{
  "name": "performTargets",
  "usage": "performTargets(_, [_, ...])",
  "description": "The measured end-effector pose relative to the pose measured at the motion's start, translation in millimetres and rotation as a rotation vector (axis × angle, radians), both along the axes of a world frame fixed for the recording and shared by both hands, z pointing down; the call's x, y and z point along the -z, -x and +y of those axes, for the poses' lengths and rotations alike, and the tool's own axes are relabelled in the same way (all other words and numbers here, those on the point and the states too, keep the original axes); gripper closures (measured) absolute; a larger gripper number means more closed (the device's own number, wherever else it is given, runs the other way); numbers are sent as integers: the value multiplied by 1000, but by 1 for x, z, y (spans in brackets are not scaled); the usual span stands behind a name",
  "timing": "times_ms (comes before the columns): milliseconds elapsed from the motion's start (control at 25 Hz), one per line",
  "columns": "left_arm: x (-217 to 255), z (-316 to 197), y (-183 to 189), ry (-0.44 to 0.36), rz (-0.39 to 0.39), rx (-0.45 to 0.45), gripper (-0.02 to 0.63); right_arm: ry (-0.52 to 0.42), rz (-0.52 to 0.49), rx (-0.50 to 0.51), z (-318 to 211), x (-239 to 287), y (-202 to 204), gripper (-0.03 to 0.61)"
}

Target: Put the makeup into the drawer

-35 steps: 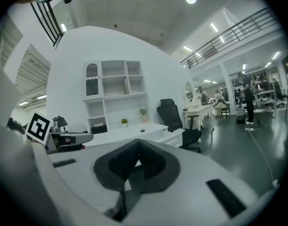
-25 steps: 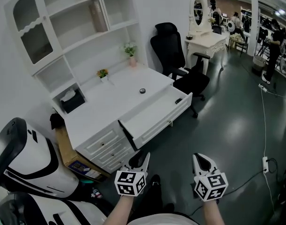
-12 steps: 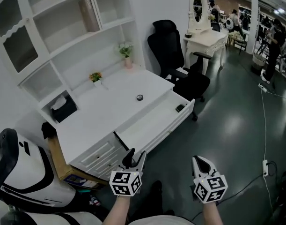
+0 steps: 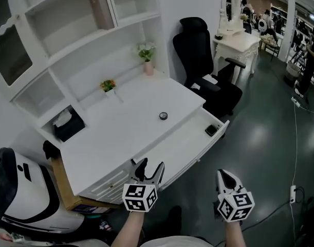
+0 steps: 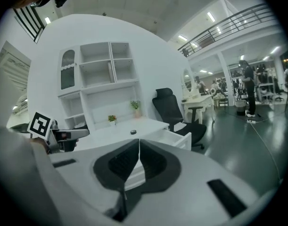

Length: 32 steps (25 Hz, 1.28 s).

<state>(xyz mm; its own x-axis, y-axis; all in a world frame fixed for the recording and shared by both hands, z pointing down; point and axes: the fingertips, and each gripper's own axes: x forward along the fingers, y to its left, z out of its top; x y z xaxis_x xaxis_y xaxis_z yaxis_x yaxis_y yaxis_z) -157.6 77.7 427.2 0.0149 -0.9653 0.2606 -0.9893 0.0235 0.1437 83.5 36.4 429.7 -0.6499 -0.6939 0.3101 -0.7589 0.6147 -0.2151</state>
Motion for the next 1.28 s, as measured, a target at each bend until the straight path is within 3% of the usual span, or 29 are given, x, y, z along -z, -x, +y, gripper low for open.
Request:
performTargets(400, [-6, -54, 45, 17, -2, -21, 347, 7, 10, -29, -48, 3, 39, 575])
performTargets(1280, [-18, -114, 68, 50, -55, -35, 331, 18, -10, 11, -97, -7, 71, 575])
